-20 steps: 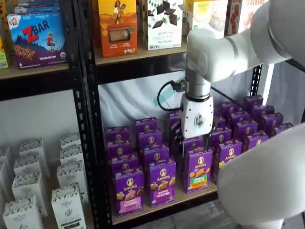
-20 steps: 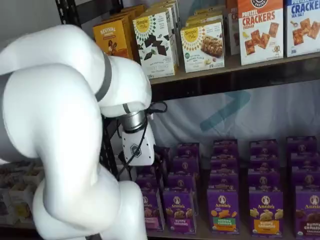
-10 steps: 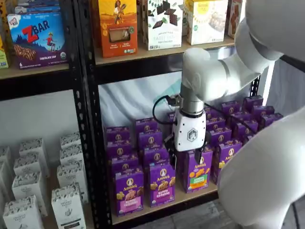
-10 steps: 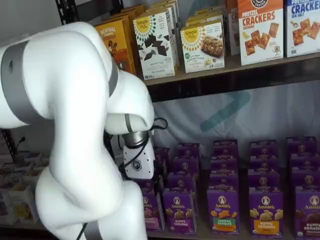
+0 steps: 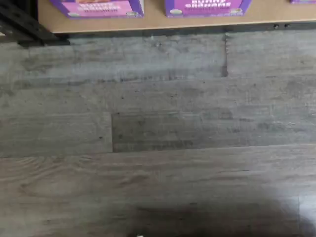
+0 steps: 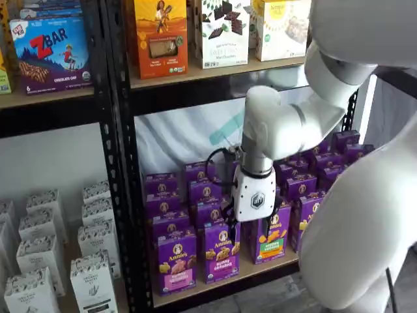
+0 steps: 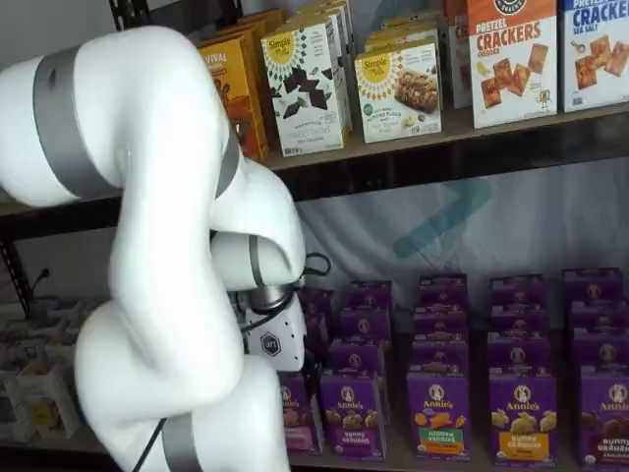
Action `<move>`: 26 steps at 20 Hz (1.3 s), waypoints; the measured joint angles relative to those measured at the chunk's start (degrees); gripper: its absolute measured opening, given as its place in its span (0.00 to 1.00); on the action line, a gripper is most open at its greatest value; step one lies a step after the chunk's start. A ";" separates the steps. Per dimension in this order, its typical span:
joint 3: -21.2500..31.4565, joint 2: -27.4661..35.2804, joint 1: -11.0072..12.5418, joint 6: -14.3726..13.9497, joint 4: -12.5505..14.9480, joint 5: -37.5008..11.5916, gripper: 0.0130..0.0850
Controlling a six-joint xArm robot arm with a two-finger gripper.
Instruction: Pick up the purple box with a pink patch in the middle, on the bottom shelf, the first box from the left
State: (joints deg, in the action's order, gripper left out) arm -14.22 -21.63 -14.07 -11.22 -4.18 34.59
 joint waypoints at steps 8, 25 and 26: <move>1.53 6.61 -1.13 1.10 -1.87 -10.45 1.00; -4.32 21.83 -7.57 1.28 -8.05 -21.26 1.00; -4.97 22.63 -7.87 1.33 -8.39 -21.44 1.00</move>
State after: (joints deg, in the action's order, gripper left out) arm -19.19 1.00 -21.94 -9.88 -12.57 13.14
